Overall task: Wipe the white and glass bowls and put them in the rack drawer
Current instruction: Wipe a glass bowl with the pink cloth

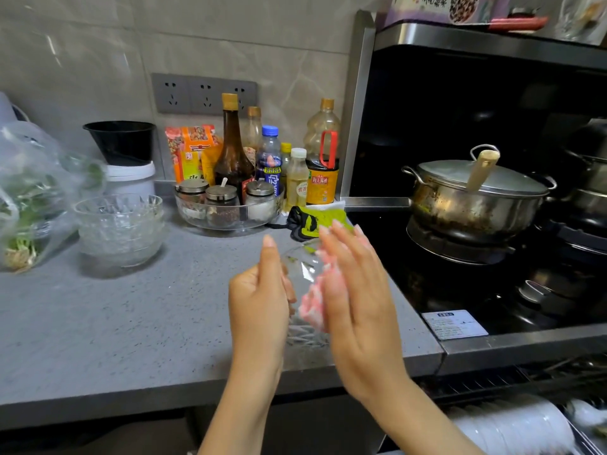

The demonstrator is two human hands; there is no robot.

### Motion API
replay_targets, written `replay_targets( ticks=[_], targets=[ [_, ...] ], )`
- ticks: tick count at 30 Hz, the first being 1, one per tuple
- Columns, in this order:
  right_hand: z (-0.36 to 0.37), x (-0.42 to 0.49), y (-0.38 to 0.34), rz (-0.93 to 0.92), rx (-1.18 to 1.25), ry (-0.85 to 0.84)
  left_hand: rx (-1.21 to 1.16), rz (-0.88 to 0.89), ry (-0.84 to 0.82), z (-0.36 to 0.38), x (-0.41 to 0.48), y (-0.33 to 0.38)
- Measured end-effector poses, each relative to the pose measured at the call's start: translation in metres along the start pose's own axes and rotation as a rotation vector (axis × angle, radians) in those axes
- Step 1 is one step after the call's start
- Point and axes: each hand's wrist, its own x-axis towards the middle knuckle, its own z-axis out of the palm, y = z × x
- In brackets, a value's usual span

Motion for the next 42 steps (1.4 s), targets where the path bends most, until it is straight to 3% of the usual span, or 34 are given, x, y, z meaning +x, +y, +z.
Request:
replay_targets(
  ticks=[3, 5, 8, 10, 14, 15, 17, 21, 24, 26, 30, 34, 39, 42],
  targets=[
    [0.001, 0.009, 0.000, -0.157, -0.188, 0.021, -0.037, -0.014, -0.050, 0.005, -0.005, -0.005],
    [-0.003, 0.017, 0.003, -0.068, -0.080, 0.015, -0.039, -0.005, -0.043, 0.005, -0.008, -0.005],
    [-0.006, 0.023, 0.011, 0.222, 0.308, -0.003, -0.064, -0.022, 0.068, 0.001, -0.010, 0.003],
    [-0.004, 0.019, 0.009, 0.264, 0.376, 0.001, -0.096, -0.036, 0.087, 0.000, -0.011, 0.006],
    [0.004, 0.012, -0.006, -0.074, -0.138, 0.011, -0.058, 0.031, -0.006, 0.001, -0.008, 0.002],
    [0.004, 0.014, -0.005, -0.090, -0.174, 0.006, -0.034, 0.050, -0.040, 0.001, -0.009, 0.002],
    [0.001, 0.022, -0.004, 0.015, -0.049, 0.002, -0.006, 0.058, -0.051, -0.001, -0.010, 0.003],
    [-0.013, 0.037, 0.000, 0.431, 0.473, -0.069, -0.045, -0.028, -0.007, -0.011, -0.007, 0.003],
    [-0.022, 0.038, 0.002, 0.749, 0.657, -0.072, -0.131, -0.106, -0.056, -0.020, -0.003, 0.001],
    [-0.025, 0.036, 0.002, 0.835, 0.696, -0.054, -0.173, -0.157, -0.089, -0.021, -0.001, 0.000],
    [-0.027, 0.035, 0.004, 0.759, 0.603, -0.097, -0.166, -0.182, -0.162, -0.020, 0.008, 0.000],
    [-0.035, 0.043, 0.001, 0.687, 0.520, -0.133, 0.079, 0.023, -0.225, -0.022, 0.010, 0.015],
    [-0.036, 0.047, -0.012, 0.463, 0.439, -0.265, 0.312, 0.235, -0.498, -0.011, 0.013, 0.032],
    [-0.032, 0.043, -0.011, 0.429, 0.503, -0.228, 0.347, 0.275, -0.469, -0.006, 0.009, 0.030]
  ],
)
